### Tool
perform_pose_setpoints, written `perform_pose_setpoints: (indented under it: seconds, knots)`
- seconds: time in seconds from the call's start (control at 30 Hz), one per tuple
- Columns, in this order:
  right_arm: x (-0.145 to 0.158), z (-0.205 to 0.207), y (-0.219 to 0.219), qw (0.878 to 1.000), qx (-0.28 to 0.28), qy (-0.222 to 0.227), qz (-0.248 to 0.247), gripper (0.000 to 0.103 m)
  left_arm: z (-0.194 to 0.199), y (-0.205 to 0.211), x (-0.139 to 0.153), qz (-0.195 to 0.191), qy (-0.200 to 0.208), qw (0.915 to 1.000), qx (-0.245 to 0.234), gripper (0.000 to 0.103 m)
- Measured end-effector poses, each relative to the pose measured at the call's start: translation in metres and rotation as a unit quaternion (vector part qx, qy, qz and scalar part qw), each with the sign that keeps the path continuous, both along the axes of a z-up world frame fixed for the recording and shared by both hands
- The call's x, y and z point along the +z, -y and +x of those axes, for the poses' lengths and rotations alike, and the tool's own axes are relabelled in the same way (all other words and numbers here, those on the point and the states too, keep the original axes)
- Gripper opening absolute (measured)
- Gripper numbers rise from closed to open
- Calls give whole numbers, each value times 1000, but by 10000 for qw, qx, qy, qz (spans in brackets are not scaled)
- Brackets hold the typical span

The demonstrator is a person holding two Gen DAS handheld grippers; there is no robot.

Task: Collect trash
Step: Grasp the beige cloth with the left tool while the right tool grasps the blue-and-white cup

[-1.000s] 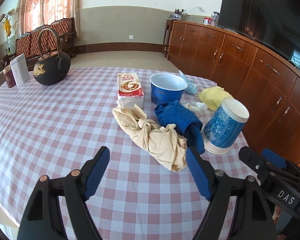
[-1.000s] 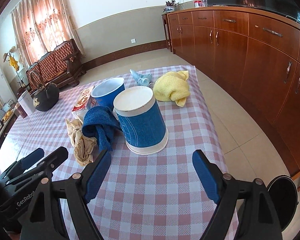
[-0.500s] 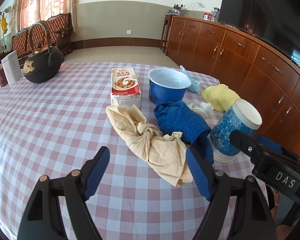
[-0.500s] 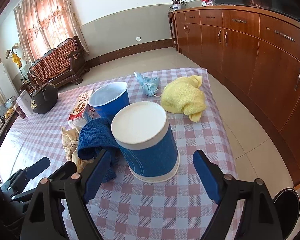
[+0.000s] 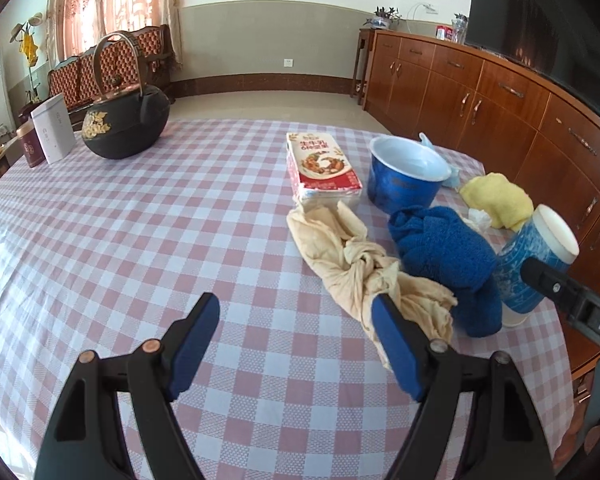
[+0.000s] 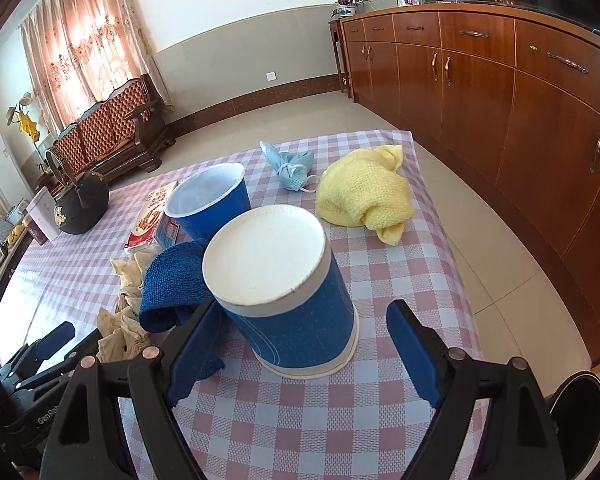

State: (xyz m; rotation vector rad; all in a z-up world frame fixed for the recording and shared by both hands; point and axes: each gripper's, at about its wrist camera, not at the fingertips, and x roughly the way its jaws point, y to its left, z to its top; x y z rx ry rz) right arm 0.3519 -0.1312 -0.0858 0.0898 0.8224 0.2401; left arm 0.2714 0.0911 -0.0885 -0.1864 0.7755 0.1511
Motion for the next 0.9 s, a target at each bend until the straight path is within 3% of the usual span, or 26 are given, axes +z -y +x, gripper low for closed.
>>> perform_pose_setpoints:
  seconds: [0.2, 0.77, 0.83, 0.9]
  knots:
    - [3, 2, -4, 10000, 26, 37, 0, 86, 4, 14, 15, -356, 147, 9989, -249, 80]
    - [-13, 15, -5, 9999, 81, -124, 70, 86, 33, 26, -14, -343, -296, 9986, -290, 80]
    - [-15, 15, -5, 9997, 121, -150, 153, 73, 33, 25, -17, -418, -351, 9980, -322, 75]
    - [-16, 15, -5, 9996, 145, -150, 175, 70, 32, 24, -17, -461, -335, 9979, -319, 59]
